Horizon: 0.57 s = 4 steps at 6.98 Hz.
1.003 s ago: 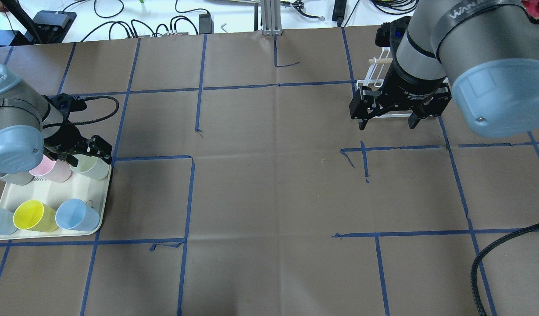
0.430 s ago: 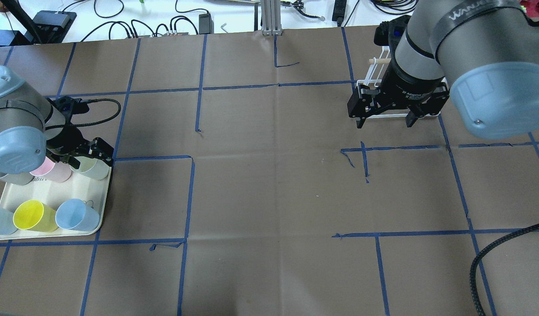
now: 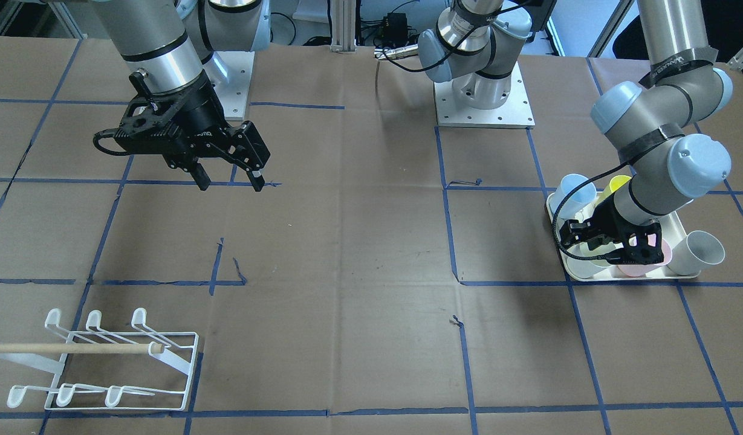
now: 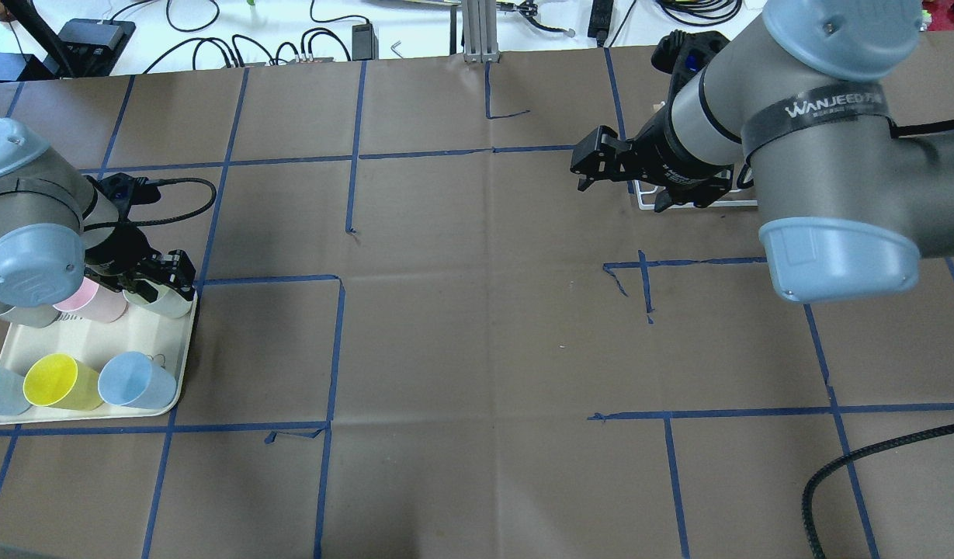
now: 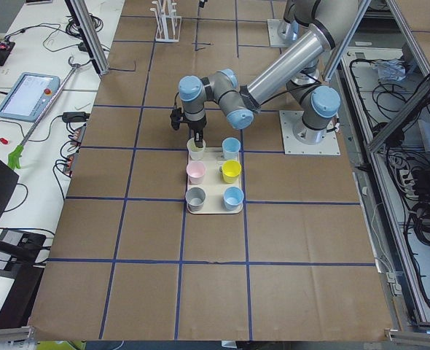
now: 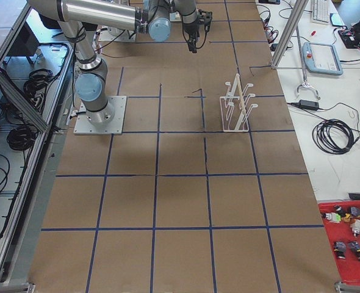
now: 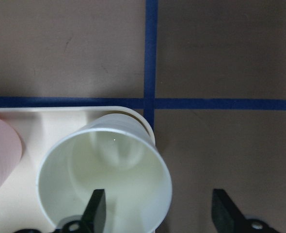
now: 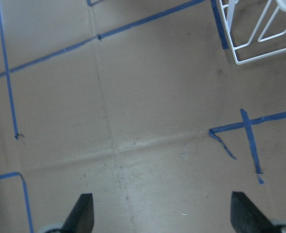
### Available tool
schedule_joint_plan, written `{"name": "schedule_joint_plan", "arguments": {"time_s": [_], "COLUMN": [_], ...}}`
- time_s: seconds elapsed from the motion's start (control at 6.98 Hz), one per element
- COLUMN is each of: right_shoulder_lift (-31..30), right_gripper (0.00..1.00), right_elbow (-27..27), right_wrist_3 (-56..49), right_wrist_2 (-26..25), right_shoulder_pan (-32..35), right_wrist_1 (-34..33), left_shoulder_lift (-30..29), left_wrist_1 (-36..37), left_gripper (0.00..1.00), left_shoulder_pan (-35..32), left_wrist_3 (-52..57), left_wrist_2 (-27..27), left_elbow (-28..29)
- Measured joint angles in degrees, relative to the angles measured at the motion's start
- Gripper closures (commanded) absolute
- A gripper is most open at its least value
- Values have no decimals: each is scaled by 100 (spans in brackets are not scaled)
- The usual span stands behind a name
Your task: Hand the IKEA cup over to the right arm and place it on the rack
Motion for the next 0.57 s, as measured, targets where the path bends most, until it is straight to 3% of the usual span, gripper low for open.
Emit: {"name": "schedule_joint_plan", "arguments": {"time_s": [0.57], "right_shoulder_lift": [239], "right_gripper": [0], "right_elbow": [802], "right_wrist_3": [1571], "right_wrist_2": [1039], "right_shoulder_pan": [11], "right_wrist_1": [-2853], "left_shoulder_lift": [47], "left_wrist_1": [10], "left_gripper": [100], "left_shoulder_pan": [8], "left_wrist_3": [14], "left_wrist_2": [174], "left_elbow": [77]}}
